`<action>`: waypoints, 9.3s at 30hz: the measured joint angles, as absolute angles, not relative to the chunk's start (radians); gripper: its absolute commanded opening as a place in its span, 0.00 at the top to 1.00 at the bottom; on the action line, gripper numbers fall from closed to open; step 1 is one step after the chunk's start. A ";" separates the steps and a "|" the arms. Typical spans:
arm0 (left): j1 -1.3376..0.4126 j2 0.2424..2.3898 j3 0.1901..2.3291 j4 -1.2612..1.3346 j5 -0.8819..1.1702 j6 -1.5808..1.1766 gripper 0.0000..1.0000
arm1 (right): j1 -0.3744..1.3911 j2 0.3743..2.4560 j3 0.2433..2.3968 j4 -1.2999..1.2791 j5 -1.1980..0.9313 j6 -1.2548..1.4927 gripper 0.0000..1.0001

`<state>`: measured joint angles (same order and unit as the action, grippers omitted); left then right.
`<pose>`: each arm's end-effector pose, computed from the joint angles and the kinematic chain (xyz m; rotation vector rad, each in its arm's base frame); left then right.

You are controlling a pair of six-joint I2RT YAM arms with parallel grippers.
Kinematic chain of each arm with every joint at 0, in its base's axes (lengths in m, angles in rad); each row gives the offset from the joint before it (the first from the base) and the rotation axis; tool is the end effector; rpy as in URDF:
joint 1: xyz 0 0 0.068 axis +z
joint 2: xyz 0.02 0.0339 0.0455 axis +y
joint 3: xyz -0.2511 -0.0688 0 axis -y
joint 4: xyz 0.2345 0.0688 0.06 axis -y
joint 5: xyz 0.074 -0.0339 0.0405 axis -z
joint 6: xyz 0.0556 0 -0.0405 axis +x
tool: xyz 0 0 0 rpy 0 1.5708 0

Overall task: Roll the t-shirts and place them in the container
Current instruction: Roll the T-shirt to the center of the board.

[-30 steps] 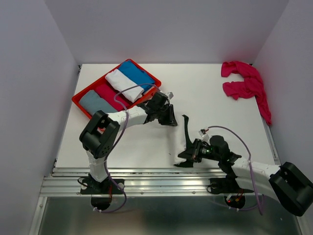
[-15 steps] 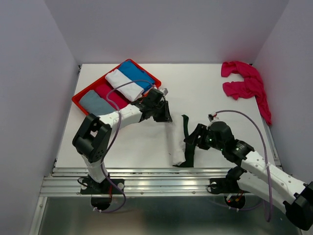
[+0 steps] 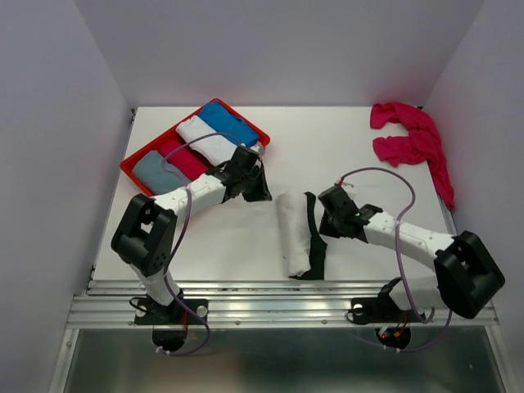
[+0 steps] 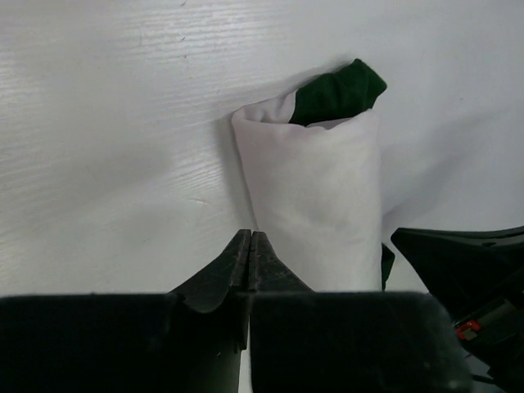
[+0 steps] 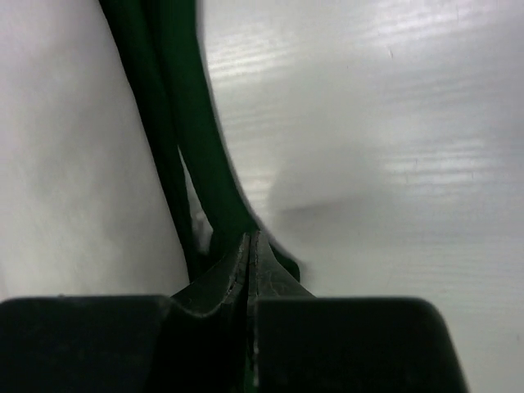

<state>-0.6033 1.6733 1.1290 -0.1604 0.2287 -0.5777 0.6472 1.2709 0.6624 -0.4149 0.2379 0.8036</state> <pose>0.3017 -0.2231 0.2102 0.1586 2.4055 -0.8493 0.1987 0.1338 0.1592 0.2865 2.5530 0.2486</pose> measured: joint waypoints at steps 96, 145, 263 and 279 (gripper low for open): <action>-0.760 1.916 1.231 -0.047 0.287 -0.674 1.00 | 0.622 1.341 0.554 -0.035 0.023 0.914 0.87; -0.548 1.456 0.911 -0.199 0.131 -0.671 1.00 | 0.665 1.366 0.726 -0.059 -0.167 0.697 0.00; -0.814 1.732 1.044 -0.169 -0.065 -1.003 1.00 | 0.971 1.083 0.619 -0.233 0.077 0.965 0.77; -0.829 1.635 1.082 -0.212 -0.101 -0.921 0.73 | 0.996 1.085 0.402 -0.125 0.207 1.187 0.85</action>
<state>-0.8291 1.6352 1.0821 -0.2119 -0.1013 -0.9211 0.9962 1.0851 0.4019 -0.1246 0.2073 1.1873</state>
